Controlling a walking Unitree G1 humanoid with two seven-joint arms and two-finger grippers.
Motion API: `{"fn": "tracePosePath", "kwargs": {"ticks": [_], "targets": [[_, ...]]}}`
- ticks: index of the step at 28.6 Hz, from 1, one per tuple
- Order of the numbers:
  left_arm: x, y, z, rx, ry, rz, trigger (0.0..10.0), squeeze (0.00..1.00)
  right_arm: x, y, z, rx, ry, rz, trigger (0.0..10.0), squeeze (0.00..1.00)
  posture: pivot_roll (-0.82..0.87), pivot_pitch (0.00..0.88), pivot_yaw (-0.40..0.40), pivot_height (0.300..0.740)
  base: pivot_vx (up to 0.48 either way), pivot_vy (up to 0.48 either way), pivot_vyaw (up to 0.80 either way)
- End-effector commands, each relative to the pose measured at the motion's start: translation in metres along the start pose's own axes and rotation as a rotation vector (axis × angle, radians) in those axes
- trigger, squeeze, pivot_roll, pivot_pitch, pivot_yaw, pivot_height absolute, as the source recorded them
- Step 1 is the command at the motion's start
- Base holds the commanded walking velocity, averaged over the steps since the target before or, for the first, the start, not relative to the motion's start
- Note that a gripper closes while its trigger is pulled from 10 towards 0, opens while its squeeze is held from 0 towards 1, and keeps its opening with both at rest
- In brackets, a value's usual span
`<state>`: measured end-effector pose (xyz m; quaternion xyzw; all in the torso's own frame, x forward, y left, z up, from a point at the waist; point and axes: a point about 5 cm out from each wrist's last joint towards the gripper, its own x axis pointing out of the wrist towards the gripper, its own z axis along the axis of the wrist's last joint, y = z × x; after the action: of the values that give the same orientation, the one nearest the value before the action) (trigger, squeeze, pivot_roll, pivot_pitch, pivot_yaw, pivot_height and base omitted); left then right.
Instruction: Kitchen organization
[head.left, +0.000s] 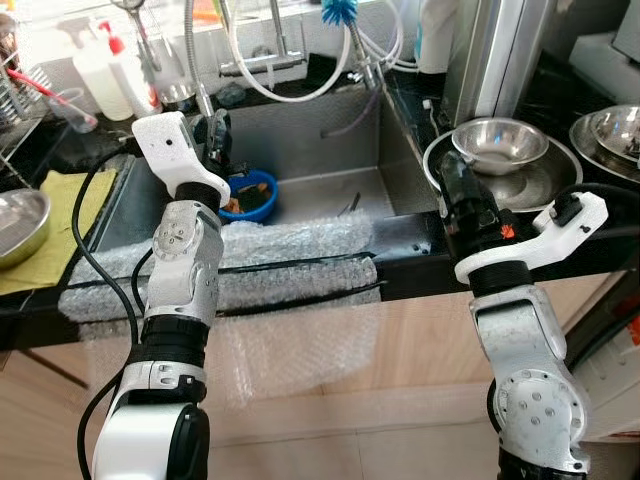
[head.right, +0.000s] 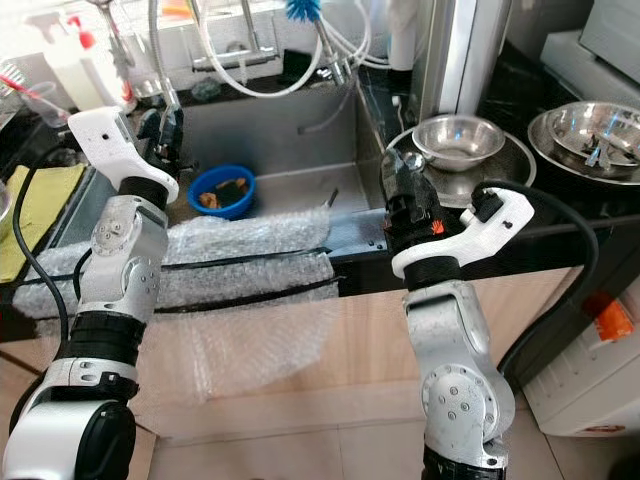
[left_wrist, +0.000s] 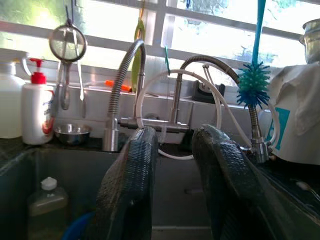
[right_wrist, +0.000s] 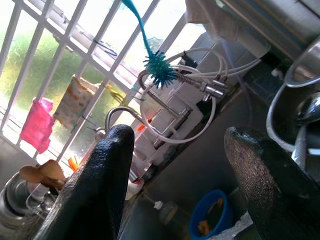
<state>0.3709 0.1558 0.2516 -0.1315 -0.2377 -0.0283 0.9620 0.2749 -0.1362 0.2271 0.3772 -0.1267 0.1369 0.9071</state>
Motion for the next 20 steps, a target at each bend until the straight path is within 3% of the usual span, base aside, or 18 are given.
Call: {"fn": "tracePosePath", "kwargs": {"ticks": [1, 4, 7, 8, 9, 11, 13, 16, 17, 20], "targets": [[0.000, 0.006, 0.004, 0.009, -0.007, 0.010, 10.0, 0.00, 0.002, 0.005, -0.001, 0.003, -0.001, 0.015, 10.0, 0.00, -0.06, 0.119, 0.124, 0.740, 0.000, 0.000, 0.00], [-0.001, 0.006, 0.002, 0.009, 0.000, 0.013, 10.0, 0.00, 0.004, 0.003, 0.001, -0.061, -0.005, 0.003, 10.0, 0.00, -0.06, 0.120, 0.122, 0.740, 0.000, 0.000, 0.00], [-0.004, 0.009, -0.006, 0.012, 0.023, 0.022, 10.0, 0.00, 0.007, -0.003, 0.006, -0.293, 0.018, -0.029, 10.0, 0.00, -0.09, 0.112, 0.114, 0.740, 0.000, 0.000, 0.00], [-0.005, 0.009, -0.008, 0.013, 0.028, 0.022, 10.0, 0.00, 0.008, -0.005, 0.007, -0.333, 0.024, -0.034, 10.0, 0.00, -0.09, 0.112, 0.114, 0.740, 0.000, 0.000, 0.00], [-0.009, 0.010, -0.013, 0.017, 0.044, 0.024, 10.0, 0.00, 0.011, -0.006, 0.013, -0.433, 0.020, -0.025, 10.0, 0.00, -0.10, 0.109, 0.109, 0.740, 0.000, 0.000, 0.00], [-0.013, 0.012, -0.018, 0.027, 0.056, 0.029, 10.0, 0.00, 0.017, -0.007, 0.025, -0.530, 0.009, -0.014, 10.0, 0.00, -0.11, 0.101, 0.102, 0.740, 0.000, 0.000, 0.00], [-0.016, 0.013, -0.020, 0.047, 0.061, 0.031, 10.0, 0.00, 0.022, -0.010, 0.041, -0.723, -0.002, -0.006, 10.0, 0.00, -0.11, 0.091, 0.093, 0.740, 0.000, 0.000, 0.00], [-0.018, 0.015, -0.020, 0.054, 0.060, 0.034, 10.0, 0.00, 0.024, -0.015, 0.052, -0.907, -0.001, 0.000, 10.0, 0.00, -0.11, 0.082, 0.092, 0.740, 0.000, 0.000, 0.00], [-0.019, 0.018, -0.020, 0.063, 0.060, 0.035, 10.0, 0.00, 0.024, -0.025, 0.063, -0.970, -0.031, -0.072, 10.0, 0.00, -0.11, 0.079, 0.093, 0.740, 0.000, 0.000, 0.00], [-0.020, 0.021, -0.019, 0.083, 0.060, 0.032, 10.0, 0.00, 0.023, -0.035, 0.070, -0.972, -0.046, -0.137, 10.0, 0.00, -0.11, 0.067, 0.097, 0.740, 0.000, 0.000, 0.00]]}}
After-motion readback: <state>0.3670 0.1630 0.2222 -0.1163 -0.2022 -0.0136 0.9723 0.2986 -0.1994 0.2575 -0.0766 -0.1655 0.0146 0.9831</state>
